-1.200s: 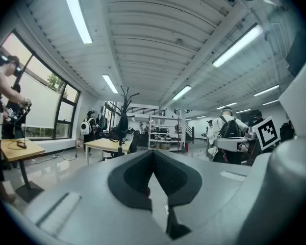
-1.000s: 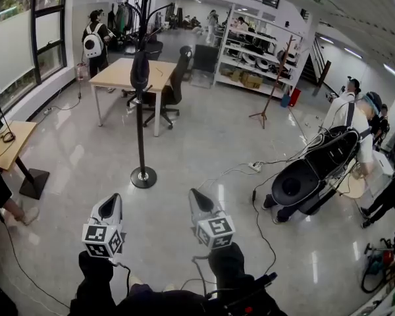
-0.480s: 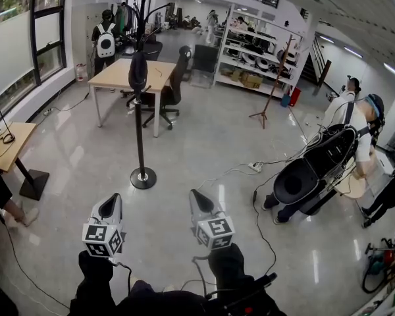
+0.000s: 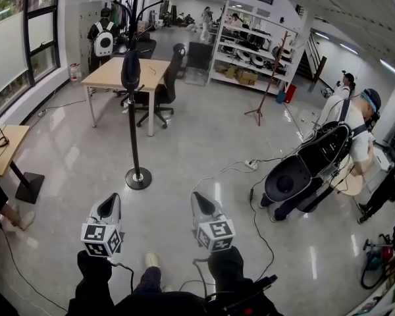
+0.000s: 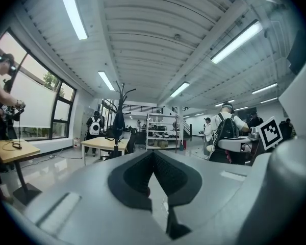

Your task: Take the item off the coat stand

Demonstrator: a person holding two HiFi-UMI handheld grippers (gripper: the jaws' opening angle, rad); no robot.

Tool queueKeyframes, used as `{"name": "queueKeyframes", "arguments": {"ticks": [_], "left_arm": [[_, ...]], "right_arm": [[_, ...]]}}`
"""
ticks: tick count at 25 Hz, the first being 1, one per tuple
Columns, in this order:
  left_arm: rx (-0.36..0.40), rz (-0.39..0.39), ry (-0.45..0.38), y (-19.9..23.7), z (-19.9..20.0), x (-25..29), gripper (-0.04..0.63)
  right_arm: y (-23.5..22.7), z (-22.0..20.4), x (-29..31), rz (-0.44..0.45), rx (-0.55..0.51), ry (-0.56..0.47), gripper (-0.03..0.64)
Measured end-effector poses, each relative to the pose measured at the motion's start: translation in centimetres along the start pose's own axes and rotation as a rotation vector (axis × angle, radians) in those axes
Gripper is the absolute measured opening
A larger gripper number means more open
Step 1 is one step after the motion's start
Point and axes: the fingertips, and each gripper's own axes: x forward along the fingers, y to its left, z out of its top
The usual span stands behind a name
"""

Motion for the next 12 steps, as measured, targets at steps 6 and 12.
{"name": "queueKeyframes", "arguments": {"ticks": [6,12], "left_arm": [[0.003,-0.024,0.002,-0.2,0.3,3.8,0.002],[-0.005,-0.028,0.004,2.2,0.7,8.8,0.002]], "right_arm": [[-2.2,0.5,1.9,-0.006,-0.026,0.004,0.002],[-4.4,0.8,6.9,-0.012,-0.015,0.001,0.002]]}}
